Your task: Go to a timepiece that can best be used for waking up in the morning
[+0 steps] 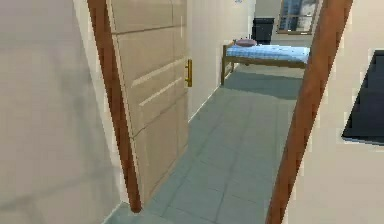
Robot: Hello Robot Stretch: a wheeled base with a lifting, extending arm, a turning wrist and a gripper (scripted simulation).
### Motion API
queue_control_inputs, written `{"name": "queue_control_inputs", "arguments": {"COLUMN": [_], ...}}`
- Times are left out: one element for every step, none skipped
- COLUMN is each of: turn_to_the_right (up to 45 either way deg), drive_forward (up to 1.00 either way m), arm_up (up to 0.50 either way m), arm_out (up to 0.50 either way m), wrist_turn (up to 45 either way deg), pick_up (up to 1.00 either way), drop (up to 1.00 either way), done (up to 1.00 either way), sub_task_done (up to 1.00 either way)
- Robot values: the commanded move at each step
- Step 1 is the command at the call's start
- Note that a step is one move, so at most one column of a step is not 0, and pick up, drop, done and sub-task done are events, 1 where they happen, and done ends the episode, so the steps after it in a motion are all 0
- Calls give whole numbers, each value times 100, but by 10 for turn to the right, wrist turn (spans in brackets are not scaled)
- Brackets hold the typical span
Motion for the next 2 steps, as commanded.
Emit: {"name": "queue_control_inputs", "arguments": {"turn_to_the_right": [0, 210], "drive_forward": [80, 0], "arm_up": [0, 0], "arm_out": [0, 0], "wrist_turn": [0, 0], "pick_up": [0, 0], "drop": [0, 0], "done": [0, 0], "sub_task_done": [0, 0]}}
